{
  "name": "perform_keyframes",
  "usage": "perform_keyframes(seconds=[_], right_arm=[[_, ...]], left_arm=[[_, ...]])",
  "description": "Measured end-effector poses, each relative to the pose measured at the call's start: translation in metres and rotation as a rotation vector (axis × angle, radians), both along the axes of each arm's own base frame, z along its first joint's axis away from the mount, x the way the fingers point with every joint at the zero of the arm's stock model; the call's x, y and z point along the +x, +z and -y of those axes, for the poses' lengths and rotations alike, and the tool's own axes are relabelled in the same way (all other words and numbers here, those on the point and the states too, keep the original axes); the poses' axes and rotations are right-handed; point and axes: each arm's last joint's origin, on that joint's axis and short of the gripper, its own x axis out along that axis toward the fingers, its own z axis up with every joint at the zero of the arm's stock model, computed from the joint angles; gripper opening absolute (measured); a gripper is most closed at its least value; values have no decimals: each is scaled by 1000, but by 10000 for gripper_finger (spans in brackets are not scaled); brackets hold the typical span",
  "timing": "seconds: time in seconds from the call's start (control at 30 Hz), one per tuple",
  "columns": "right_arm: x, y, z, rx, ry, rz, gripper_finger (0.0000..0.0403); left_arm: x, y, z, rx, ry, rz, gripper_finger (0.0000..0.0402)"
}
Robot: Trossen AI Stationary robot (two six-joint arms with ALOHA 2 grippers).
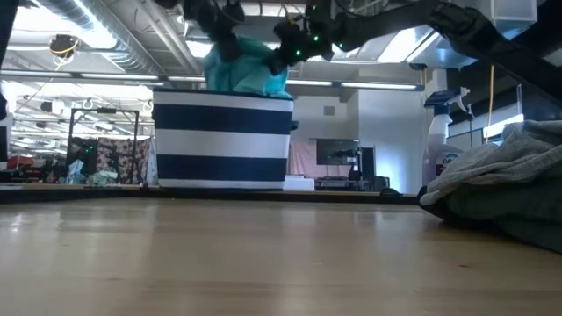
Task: Fold Laundry from Bin
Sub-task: Put the folded blue shorts into the blue bin
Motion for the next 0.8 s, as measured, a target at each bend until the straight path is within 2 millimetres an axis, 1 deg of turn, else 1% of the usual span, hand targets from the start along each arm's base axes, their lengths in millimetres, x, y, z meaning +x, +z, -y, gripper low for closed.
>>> perform_keyframes(seconds=[0.1, 0.27, 0.4, 0.5, 0.8], right_arm=[[1, -9, 6, 18, -12, -21, 14], [-6, -9, 15, 12, -54, -10, 13], [-10, -4, 19, -23, -75, 32, 13], [-11, -1, 19, -43, -78, 56, 13], [-11, 4, 18, -76, -73, 92, 13]], left_arm=[[1, -13, -13, -48, 18, 23, 9], [1, -21, -24, -67, 9, 44, 9], [1, -17, -25, -23, 9, 69, 9], [1, -12, -25, 23, 10, 97, 9], [1, -8, -25, 59, 15, 94, 8]])
